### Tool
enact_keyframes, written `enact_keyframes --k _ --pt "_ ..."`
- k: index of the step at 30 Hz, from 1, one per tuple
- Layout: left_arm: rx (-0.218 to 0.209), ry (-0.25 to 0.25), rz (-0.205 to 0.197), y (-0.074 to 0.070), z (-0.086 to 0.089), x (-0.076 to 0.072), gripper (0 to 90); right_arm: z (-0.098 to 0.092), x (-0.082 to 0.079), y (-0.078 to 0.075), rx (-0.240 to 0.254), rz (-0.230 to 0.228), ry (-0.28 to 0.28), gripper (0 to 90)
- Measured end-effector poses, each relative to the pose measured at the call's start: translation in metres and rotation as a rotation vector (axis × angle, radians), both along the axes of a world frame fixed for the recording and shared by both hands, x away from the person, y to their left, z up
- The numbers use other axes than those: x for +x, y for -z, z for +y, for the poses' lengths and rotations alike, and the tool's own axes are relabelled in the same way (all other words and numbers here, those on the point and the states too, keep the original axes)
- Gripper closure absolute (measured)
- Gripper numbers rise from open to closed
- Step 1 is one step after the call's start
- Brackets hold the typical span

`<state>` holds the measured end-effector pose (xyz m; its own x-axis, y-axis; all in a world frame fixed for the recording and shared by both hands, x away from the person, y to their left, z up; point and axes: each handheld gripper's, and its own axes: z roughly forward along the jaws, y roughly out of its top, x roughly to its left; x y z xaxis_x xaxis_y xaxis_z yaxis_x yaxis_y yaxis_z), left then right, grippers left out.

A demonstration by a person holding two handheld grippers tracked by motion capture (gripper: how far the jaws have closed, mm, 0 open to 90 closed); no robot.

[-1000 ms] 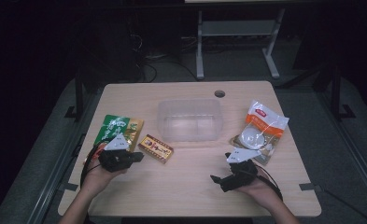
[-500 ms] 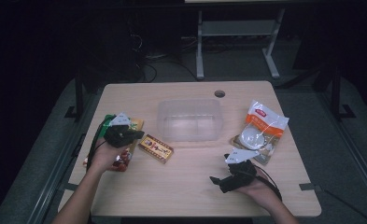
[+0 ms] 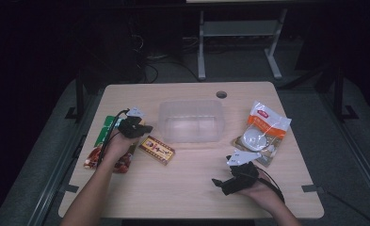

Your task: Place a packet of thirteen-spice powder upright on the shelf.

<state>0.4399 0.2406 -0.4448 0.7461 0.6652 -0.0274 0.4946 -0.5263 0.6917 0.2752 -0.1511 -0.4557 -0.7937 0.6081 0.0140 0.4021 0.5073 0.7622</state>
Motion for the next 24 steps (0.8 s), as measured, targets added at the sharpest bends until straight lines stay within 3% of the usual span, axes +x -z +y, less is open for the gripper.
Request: enact_keyframes --k 11,24 --pt "0.027 0.06 0.057 -0.002 0.003 -0.011 89.8 -0.001 -0.001 0.0 -0.003 -0.002 0.001 2.6" --pt "0.046 0.118 0.103 -0.002 0.013 -0.056 89.8 0.001 -0.001 0.001 -0.005 0.003 0.007 2.6"
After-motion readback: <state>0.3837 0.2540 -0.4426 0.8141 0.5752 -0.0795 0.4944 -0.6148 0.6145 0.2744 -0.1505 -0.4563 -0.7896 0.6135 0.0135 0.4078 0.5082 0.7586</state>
